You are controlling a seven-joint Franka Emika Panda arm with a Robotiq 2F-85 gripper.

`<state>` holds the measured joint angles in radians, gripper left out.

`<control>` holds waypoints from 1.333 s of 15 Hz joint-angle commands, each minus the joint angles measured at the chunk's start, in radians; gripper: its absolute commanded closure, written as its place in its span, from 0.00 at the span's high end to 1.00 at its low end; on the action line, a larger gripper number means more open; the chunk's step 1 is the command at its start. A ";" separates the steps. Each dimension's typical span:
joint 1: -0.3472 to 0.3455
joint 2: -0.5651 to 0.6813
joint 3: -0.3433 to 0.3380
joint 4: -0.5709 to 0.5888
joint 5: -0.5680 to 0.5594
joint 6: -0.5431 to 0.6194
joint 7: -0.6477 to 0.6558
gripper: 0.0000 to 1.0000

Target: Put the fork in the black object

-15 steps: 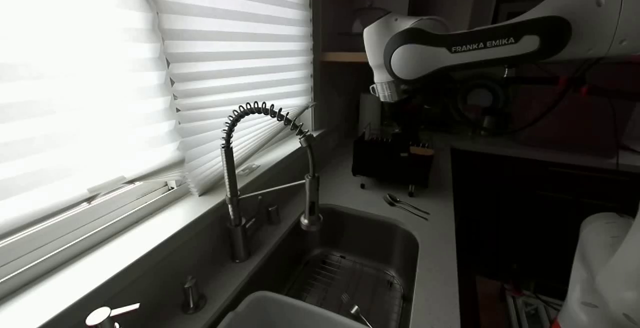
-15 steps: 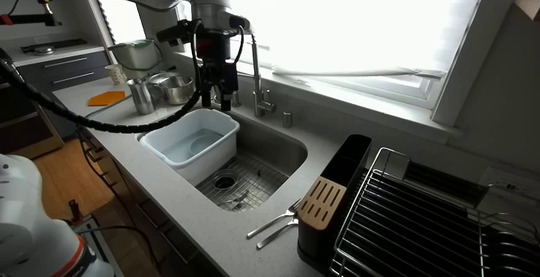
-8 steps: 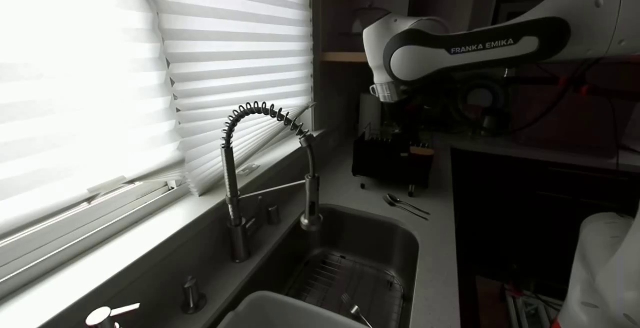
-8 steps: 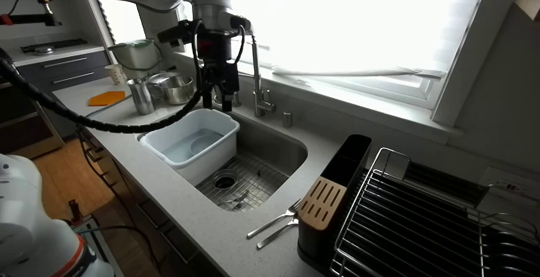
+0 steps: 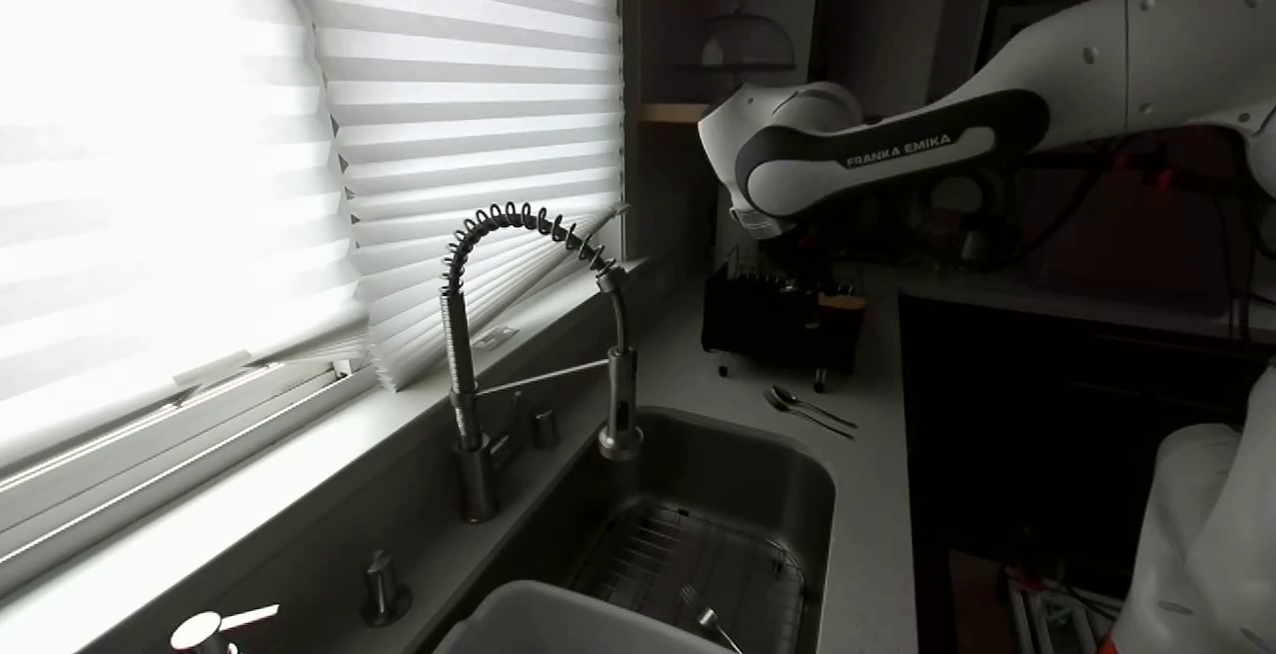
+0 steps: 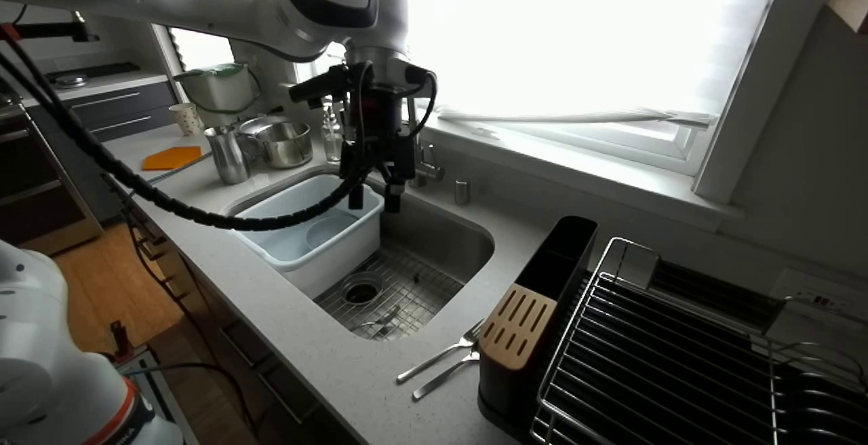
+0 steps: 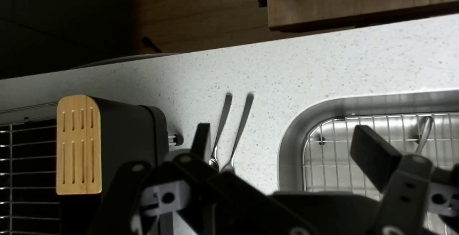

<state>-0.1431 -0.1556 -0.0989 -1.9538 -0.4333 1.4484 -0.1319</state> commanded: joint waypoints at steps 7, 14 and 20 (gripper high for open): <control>-0.011 0.078 -0.060 -0.021 -0.088 0.055 -0.149 1.00; -0.054 0.124 -0.116 -0.093 -0.026 0.283 -0.166 1.00; -0.069 0.146 -0.125 -0.117 0.000 0.334 -0.170 1.00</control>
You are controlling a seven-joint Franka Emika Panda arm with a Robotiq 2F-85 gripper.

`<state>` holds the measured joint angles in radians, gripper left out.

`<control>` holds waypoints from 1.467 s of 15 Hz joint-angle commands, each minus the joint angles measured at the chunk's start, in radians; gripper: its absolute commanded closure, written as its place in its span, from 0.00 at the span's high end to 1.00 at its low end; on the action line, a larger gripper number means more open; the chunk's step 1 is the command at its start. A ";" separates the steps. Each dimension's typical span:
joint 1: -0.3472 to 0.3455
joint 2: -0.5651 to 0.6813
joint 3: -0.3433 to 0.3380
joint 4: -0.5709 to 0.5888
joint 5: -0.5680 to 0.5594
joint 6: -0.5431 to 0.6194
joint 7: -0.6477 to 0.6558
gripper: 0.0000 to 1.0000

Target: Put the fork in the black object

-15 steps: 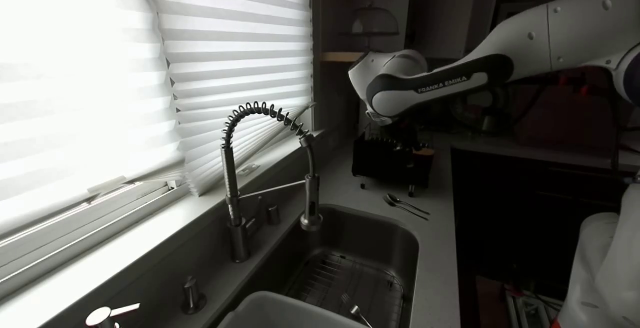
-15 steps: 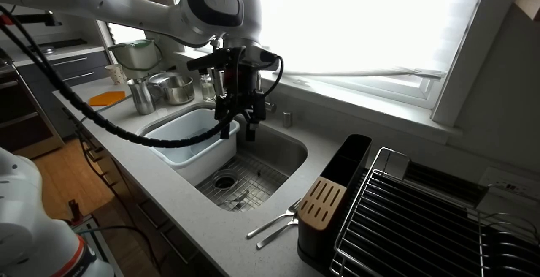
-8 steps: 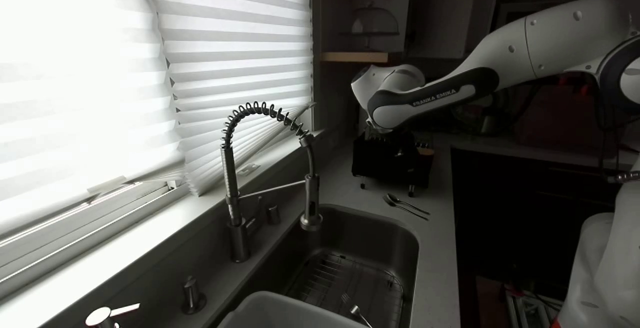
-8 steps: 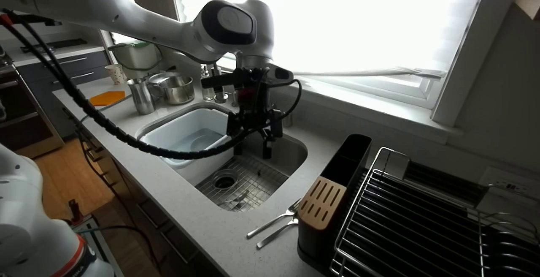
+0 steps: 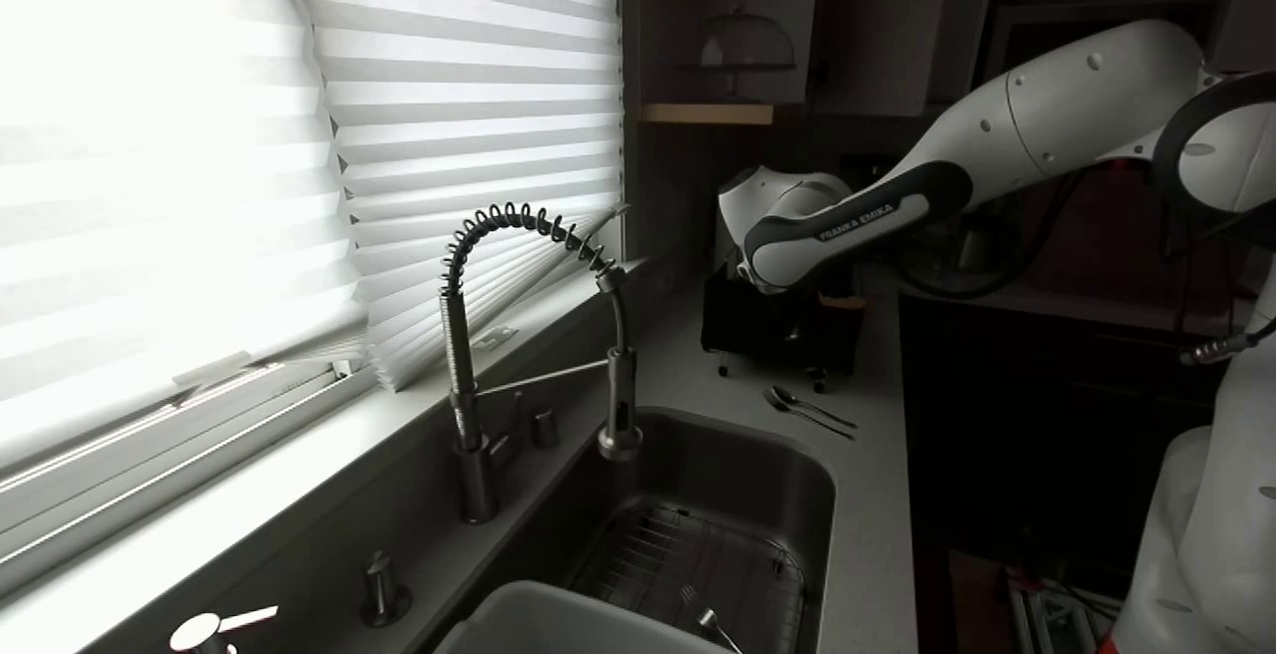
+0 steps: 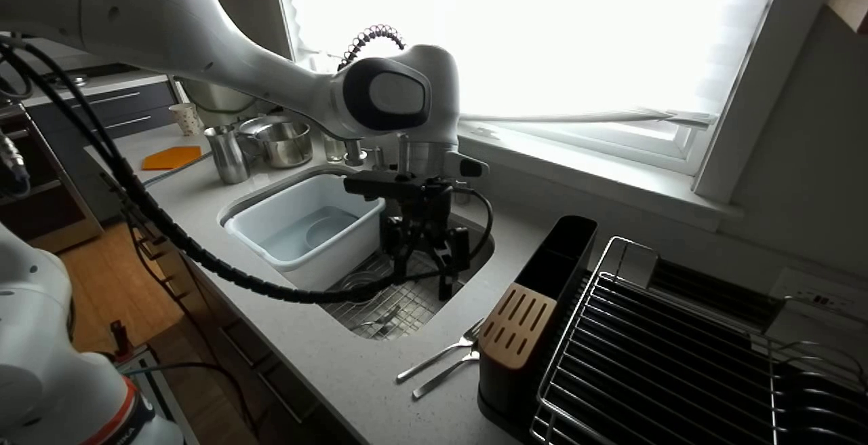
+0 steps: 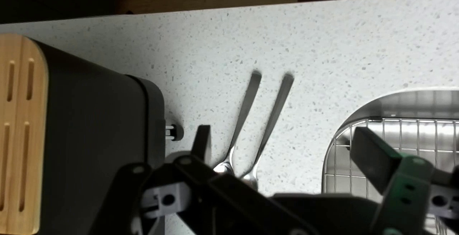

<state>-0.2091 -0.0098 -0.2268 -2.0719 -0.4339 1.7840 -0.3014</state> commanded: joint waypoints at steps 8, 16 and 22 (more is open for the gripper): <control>-0.006 0.016 0.001 -0.007 0.080 -0.005 -0.022 1.00; -0.067 0.030 -0.052 -0.093 0.209 0.137 -0.159 1.00; -0.106 0.036 -0.084 -0.165 0.268 0.263 -0.189 1.00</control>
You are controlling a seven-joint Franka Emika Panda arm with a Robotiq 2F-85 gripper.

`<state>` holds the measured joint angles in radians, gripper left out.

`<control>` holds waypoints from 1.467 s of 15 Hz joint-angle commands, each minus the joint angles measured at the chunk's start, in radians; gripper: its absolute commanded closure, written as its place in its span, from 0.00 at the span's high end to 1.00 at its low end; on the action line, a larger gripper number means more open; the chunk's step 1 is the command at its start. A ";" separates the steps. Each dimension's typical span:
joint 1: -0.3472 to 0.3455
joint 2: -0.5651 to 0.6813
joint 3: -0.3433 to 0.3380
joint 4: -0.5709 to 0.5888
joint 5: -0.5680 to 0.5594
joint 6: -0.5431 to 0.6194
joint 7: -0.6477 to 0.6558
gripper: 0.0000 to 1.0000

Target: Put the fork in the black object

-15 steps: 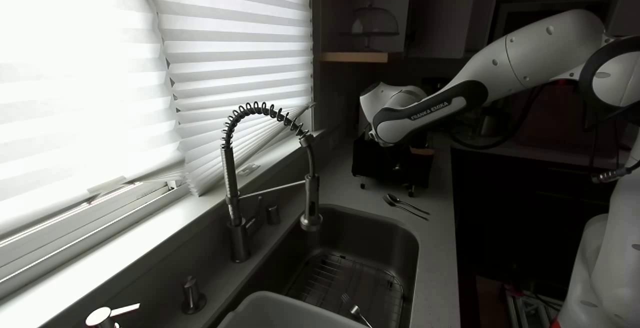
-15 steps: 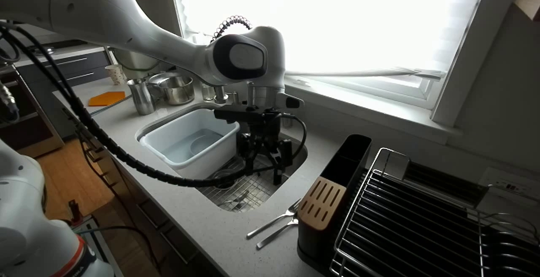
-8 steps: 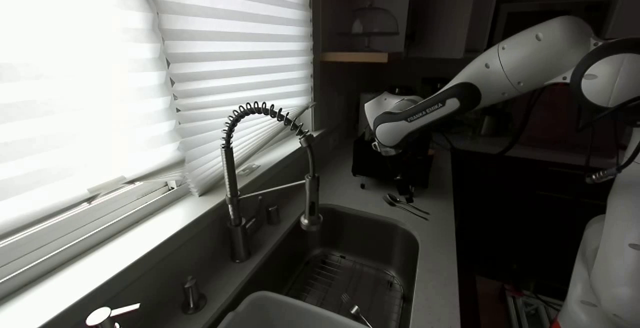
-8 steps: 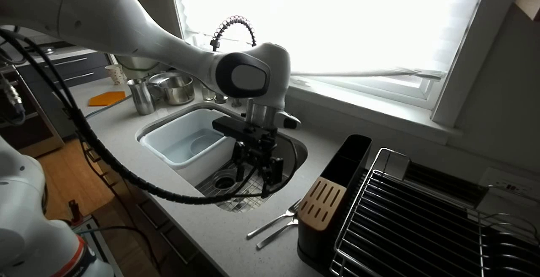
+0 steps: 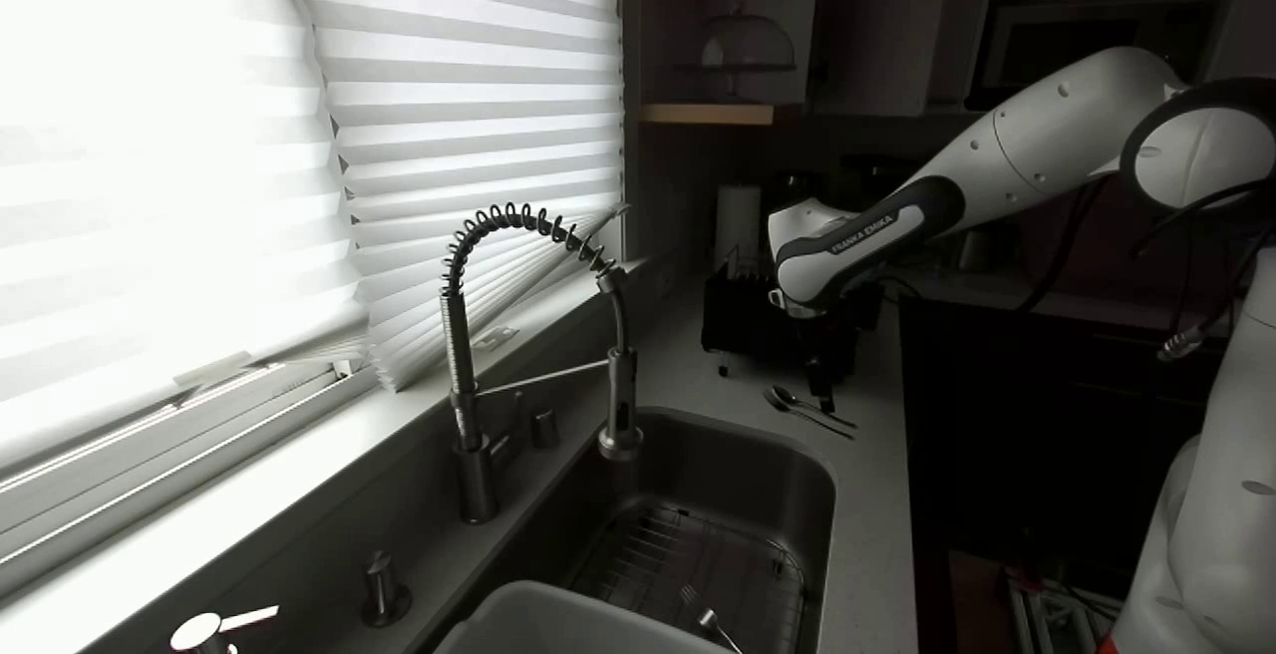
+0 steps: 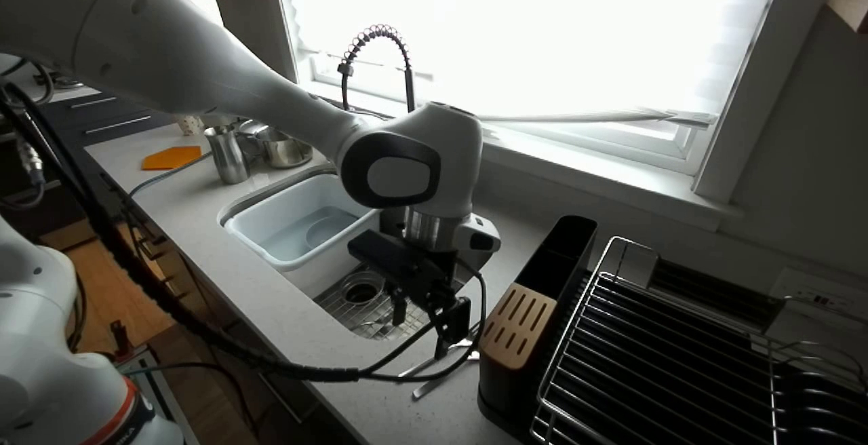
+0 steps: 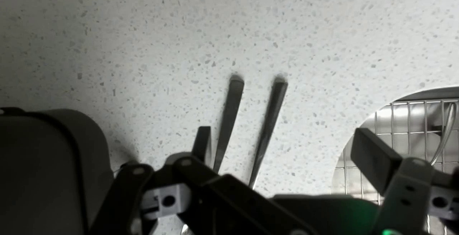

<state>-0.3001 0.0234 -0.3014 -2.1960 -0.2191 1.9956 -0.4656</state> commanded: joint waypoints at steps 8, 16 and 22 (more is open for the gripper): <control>-0.027 0.036 -0.010 -0.087 0.149 0.191 -0.050 0.68; -0.035 0.064 -0.008 -0.100 0.169 0.307 -0.062 0.58; -0.041 0.067 -0.005 -0.101 0.185 0.352 -0.072 0.50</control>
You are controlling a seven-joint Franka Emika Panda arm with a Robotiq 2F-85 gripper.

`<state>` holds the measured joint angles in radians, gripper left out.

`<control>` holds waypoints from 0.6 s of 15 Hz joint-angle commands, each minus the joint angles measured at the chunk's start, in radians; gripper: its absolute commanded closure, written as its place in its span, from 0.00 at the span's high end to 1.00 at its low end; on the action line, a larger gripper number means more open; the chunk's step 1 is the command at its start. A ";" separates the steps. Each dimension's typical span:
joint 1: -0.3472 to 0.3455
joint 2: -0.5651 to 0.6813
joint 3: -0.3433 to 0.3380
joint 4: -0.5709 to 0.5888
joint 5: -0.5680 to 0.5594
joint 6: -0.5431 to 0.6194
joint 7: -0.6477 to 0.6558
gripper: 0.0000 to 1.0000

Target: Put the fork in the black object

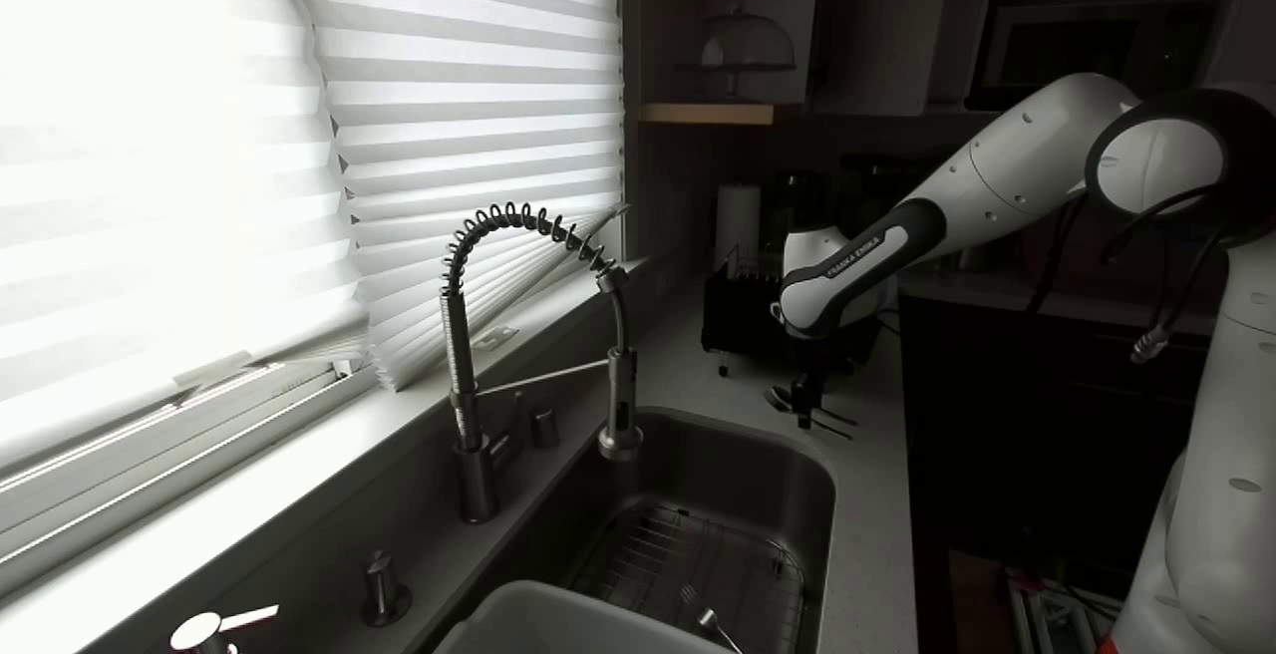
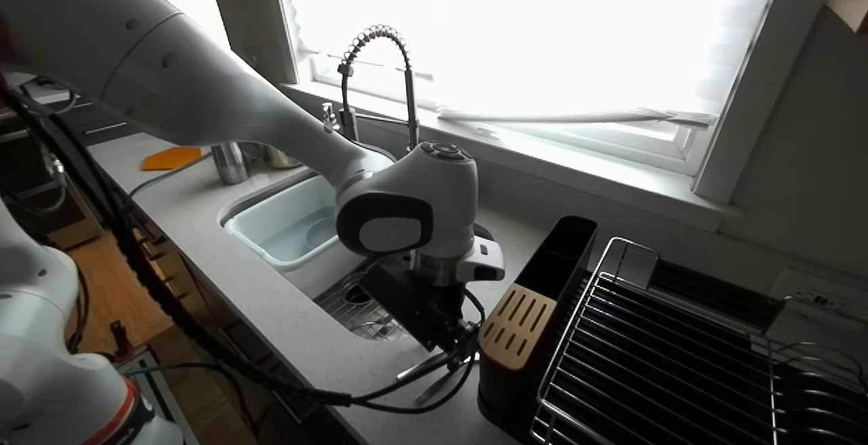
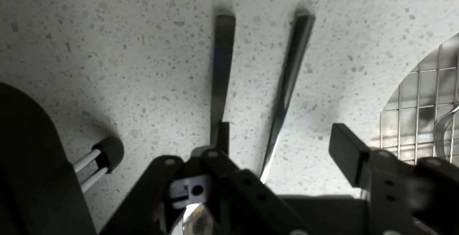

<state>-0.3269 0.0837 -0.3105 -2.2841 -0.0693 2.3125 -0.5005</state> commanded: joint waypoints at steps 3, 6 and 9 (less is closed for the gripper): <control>-0.014 0.010 0.004 -0.011 0.039 0.037 -0.041 0.27; -0.016 0.015 0.005 -0.007 0.051 0.027 -0.063 0.02; -0.018 0.017 0.005 -0.002 0.065 0.019 -0.078 0.00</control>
<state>-0.3291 0.0884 -0.3105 -2.2843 -0.0413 2.3223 -0.5356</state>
